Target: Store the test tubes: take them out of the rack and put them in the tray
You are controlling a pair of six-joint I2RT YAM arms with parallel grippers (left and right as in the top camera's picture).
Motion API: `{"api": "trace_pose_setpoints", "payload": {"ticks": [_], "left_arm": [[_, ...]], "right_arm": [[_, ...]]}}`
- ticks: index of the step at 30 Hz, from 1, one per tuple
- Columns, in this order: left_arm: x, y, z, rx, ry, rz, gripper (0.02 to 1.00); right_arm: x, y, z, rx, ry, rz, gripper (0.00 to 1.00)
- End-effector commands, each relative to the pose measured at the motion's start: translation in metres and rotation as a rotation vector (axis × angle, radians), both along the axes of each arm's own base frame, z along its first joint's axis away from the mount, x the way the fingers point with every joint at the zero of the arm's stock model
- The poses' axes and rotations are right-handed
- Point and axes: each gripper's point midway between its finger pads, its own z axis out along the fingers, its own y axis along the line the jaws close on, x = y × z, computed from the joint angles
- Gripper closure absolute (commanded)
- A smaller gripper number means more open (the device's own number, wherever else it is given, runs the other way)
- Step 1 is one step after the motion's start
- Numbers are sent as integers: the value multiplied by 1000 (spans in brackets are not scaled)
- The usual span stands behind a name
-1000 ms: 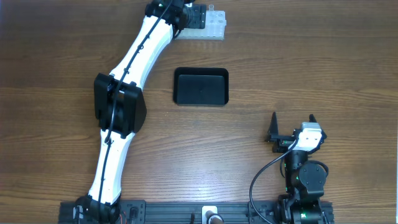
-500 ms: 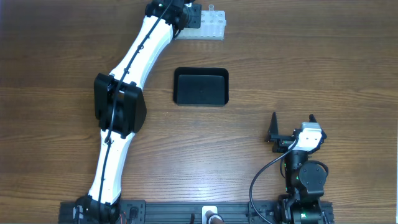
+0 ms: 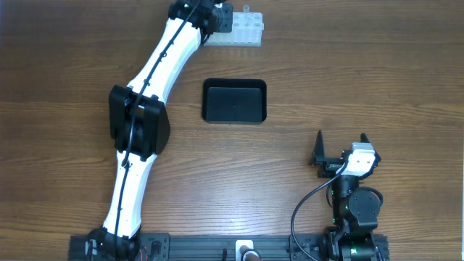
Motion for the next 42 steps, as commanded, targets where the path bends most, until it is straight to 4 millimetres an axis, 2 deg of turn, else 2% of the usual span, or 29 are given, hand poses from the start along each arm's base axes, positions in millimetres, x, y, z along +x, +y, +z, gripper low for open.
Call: {"api": "trace_pose_setpoints", "payload": {"ticks": [1,4,9,13,19,35,42], "left_arm": [[6,6,4,3,-19,22,636],[7,7,4,3,-19,24,658],[7,7,4,3,-19,24,752],[7,7,4,3,-19,24,774],[7,7,4,3,-19,24,888],[6,6,5,3,-18,21,904],[3,6,25,30,-34,36,910]], "right_arm": [[0,1,-2,-8,1,4,7],[0,1,-2,-8,1,4,9],[0,1,-2,-8,1,4,9],[0,1,-2,-8,1,4,9],[0,1,-2,-8,1,4,9],[0,1,-2,-8,1,4,7],[0,1,-2,-8,1,4,7]]}}
